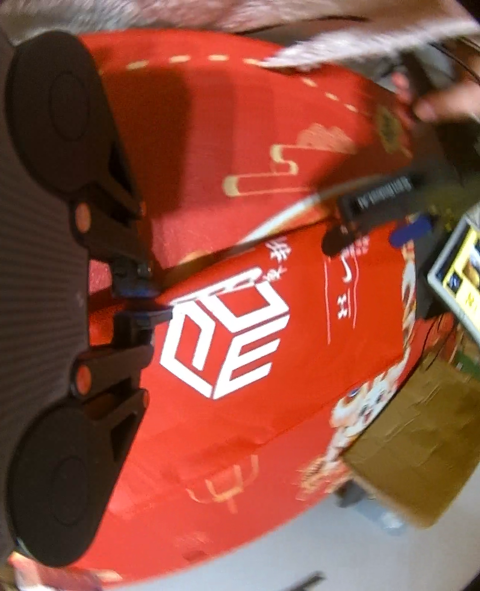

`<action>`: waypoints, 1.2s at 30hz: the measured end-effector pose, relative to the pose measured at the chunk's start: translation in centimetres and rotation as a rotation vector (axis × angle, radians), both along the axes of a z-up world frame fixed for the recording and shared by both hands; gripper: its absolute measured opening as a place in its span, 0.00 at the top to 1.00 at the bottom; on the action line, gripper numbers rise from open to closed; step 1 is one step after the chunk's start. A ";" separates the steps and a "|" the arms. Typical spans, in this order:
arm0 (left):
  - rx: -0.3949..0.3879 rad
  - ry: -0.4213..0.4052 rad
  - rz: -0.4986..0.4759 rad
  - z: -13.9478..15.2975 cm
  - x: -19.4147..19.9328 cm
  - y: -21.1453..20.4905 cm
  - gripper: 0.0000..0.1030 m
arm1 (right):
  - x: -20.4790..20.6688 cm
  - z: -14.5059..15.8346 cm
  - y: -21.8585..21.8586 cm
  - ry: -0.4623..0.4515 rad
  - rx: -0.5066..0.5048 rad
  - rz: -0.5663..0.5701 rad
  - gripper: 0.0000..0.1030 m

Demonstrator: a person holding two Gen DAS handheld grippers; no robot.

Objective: Fold shopping bag

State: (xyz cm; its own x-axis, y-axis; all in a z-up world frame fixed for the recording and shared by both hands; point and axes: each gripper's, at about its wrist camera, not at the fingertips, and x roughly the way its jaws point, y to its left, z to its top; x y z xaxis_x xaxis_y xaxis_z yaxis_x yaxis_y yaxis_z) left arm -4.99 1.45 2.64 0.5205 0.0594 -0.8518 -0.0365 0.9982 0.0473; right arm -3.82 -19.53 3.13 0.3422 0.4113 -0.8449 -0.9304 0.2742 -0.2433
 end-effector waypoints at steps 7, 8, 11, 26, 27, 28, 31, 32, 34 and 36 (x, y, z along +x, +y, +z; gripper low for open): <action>-0.002 0.000 -0.004 0.0 0.1 0.0 0.00 | 3.4 0.3 -0.6 0.235 0.088 -0.158 0.89; -0.003 0.000 -0.004 0.0 0.1 0.0 0.00 | 4.0 0.3 -0.8 0.275 0.101 -0.183 0.88; -0.007 -0.002 -0.002 0.0 0.1 0.1 0.00 | 5.8 0.2 -1.4 0.394 0.140 -0.258 0.87; -0.093 -0.098 -0.198 0.8 0.0 2.6 0.00 | 10.3 -0.3 -2.3 0.667 0.165 -0.336 0.89; -0.090 -0.123 -0.229 1.1 -0.4 2.7 0.00 | 10.3 -0.3 -2.3 0.667 0.162 -0.334 0.89; -0.076 -0.150 -0.263 1.5 -0.7 2.8 0.00 | 10.3 -0.3 -2.3 0.670 0.162 -0.337 0.89; 0.009 -0.219 -0.392 2.5 -1.7 2.2 0.00 | 10.4 -0.3 -2.5 0.677 0.167 -0.341 0.89; 0.056 -0.236 -0.449 2.8 -1.9 1.8 0.00 | 10.4 -0.4 -2.5 0.681 0.169 -0.344 0.89; 0.154 -0.257 -0.569 3.0 -2.5 0.8 0.00 | 10.6 -0.4 -2.6 0.688 0.172 -0.347 0.89; 0.263 -0.269 -0.707 2.7 -3.1 -0.3 0.00 | 10.6 -0.4 -2.6 0.691 0.173 -0.346 0.89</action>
